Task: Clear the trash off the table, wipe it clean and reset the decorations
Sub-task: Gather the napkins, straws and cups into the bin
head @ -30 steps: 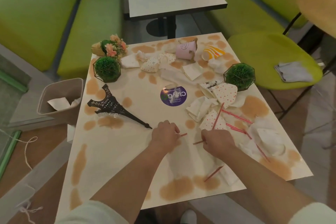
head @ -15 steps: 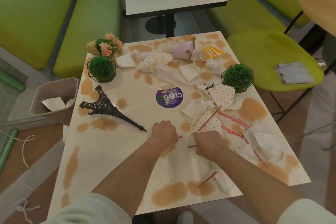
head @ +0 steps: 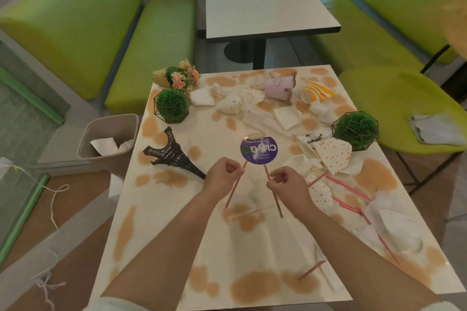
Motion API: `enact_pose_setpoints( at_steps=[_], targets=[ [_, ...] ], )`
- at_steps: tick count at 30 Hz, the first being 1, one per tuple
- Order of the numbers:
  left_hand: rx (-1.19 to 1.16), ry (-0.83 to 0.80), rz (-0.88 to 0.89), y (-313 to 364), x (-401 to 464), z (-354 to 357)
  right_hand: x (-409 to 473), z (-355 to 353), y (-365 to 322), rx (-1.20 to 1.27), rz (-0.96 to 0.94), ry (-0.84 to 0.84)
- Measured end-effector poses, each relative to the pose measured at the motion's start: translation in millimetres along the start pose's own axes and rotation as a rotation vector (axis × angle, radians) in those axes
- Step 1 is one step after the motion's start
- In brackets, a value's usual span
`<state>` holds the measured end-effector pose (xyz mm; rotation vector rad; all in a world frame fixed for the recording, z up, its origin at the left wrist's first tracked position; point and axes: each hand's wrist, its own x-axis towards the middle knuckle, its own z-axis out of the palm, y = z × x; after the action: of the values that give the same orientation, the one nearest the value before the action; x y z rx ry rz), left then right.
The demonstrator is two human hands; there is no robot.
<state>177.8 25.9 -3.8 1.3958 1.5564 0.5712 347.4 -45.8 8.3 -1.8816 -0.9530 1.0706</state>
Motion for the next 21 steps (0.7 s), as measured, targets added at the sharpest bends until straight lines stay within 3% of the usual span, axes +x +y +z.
enact_pose_setpoints(
  at_steps=[7,21],
  targets=[
    [-0.142,0.047,0.03,-7,7,-80,5,76,-56,0.141,0.036,-0.142],
    [-0.349,0.372,-0.148,-58,73,-302,30,280,-195,0.31,0.002,-0.317]
  ],
)
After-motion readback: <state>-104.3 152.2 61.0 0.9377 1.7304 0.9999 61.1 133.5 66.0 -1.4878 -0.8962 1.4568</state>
